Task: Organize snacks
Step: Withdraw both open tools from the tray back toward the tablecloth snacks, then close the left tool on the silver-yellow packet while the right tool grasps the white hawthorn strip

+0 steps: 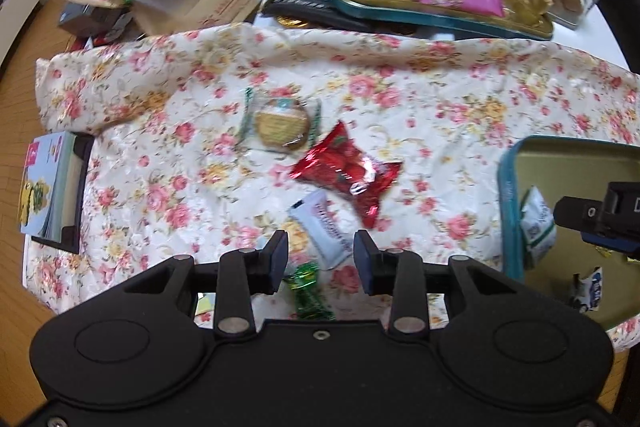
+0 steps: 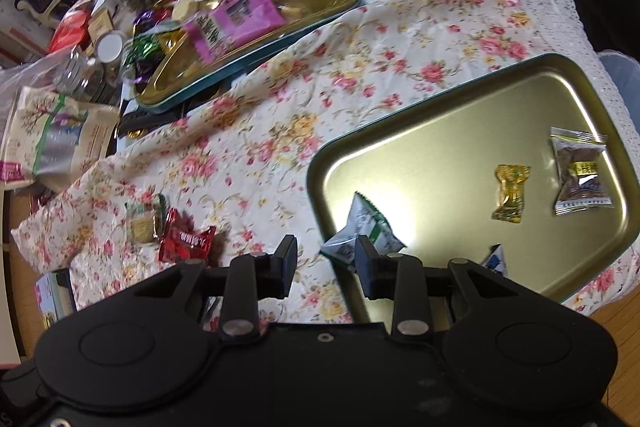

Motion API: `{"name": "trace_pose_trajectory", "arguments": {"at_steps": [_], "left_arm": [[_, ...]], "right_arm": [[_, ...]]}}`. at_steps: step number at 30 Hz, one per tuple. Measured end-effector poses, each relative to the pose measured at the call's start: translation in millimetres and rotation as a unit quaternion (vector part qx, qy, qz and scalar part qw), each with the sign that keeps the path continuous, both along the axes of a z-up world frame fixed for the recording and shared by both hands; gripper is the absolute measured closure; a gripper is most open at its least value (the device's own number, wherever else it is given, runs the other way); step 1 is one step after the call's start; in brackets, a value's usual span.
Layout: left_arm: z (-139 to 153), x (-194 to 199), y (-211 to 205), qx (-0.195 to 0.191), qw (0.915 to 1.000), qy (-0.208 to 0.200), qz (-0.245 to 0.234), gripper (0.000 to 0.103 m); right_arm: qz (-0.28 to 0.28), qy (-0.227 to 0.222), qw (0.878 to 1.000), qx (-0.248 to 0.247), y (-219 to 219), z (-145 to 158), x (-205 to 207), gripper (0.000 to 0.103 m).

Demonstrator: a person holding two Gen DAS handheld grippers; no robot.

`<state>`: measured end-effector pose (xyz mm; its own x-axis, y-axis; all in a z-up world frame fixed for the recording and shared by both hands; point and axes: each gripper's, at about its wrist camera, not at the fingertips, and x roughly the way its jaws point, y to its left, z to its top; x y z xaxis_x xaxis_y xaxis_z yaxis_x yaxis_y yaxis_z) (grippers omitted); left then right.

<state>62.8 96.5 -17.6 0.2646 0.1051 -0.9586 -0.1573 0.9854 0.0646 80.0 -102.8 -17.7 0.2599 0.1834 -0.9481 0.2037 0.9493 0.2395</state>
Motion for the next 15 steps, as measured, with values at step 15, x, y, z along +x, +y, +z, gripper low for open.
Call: {"name": "trace_pose_trajectory", "arguments": {"at_steps": [15], "left_arm": [[-14, -14, 90, -0.039, 0.9956, 0.028, 0.08, 0.057]], "right_arm": [[0.099, 0.008, 0.995, -0.016, 80, -13, -7, 0.069]]}}
